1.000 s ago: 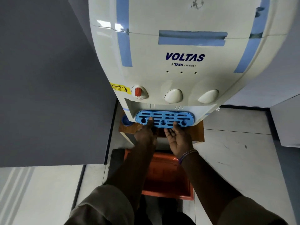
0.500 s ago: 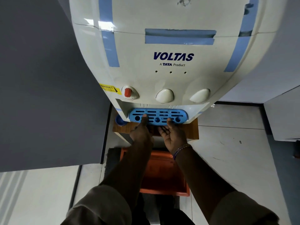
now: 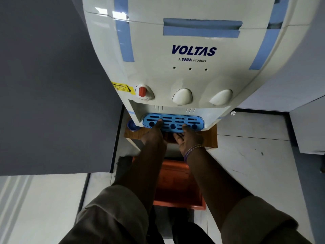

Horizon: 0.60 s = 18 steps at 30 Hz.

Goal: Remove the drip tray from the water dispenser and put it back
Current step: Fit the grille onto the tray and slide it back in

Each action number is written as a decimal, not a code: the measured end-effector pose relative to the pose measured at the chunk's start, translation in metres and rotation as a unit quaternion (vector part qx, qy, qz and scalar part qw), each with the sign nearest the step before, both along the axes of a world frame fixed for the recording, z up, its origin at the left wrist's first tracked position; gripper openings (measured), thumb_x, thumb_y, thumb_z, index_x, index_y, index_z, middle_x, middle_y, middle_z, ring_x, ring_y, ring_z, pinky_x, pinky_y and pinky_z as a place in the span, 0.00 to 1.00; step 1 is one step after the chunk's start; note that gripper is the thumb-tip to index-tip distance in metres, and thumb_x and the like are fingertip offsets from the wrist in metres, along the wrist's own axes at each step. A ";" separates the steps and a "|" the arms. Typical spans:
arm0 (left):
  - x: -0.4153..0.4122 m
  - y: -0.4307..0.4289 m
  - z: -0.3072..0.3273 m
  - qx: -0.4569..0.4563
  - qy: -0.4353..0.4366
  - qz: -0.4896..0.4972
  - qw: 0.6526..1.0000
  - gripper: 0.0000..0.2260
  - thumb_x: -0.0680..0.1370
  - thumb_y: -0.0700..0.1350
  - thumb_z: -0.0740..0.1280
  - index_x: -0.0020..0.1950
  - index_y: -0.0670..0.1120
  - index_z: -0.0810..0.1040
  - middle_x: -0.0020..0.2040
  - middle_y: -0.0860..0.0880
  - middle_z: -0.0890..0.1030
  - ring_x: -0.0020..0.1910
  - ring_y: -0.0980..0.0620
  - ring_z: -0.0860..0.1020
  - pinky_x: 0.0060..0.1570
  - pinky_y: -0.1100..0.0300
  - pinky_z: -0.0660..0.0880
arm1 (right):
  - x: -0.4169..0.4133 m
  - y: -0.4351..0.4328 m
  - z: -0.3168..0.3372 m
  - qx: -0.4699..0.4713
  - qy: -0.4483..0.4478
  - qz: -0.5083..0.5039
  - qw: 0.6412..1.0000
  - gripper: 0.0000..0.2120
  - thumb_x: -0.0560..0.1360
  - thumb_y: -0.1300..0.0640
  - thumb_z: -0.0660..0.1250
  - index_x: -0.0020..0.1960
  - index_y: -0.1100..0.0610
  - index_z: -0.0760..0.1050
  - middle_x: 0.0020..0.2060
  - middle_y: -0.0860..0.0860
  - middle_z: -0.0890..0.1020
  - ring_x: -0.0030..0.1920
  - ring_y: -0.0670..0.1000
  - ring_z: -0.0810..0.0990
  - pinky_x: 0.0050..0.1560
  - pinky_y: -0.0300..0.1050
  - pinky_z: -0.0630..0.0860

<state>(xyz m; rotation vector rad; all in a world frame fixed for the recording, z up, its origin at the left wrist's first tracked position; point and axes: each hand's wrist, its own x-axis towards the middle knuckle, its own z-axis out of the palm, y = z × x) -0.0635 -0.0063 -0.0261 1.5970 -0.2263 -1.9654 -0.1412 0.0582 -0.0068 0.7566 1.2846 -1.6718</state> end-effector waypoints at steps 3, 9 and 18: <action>0.000 -0.003 0.005 0.015 -0.002 -0.015 1.000 0.20 0.73 0.39 0.78 0.62 0.43 0.76 0.54 0.42 0.87 0.50 0.41 0.87 0.55 0.40 0.84 | 0.002 -0.002 0.005 0.004 -0.005 0.008 1.000 0.20 0.75 0.64 0.72 0.65 0.61 0.72 0.58 0.62 0.81 0.55 0.60 0.82 0.54 0.58 0.81; -0.001 0.000 -0.004 -0.002 0.009 -0.015 1.000 0.15 0.75 0.39 0.77 0.59 0.42 0.77 0.53 0.40 0.87 0.49 0.40 0.88 0.55 0.39 0.84 | 0.003 -0.002 -0.002 0.015 0.010 0.034 0.999 0.21 0.76 0.61 0.71 0.66 0.61 0.71 0.58 0.63 0.82 0.58 0.62 0.82 0.52 0.58 0.82; -0.004 0.013 -0.007 -0.038 0.037 0.014 0.999 0.20 0.77 0.41 0.75 0.67 0.41 0.76 0.60 0.38 0.86 0.57 0.39 0.86 0.60 0.37 0.82 | 0.005 0.002 -0.003 0.012 0.035 0.046 0.998 0.17 0.77 0.60 0.71 0.64 0.62 0.73 0.54 0.63 0.84 0.47 0.57 0.84 0.43 0.52 0.83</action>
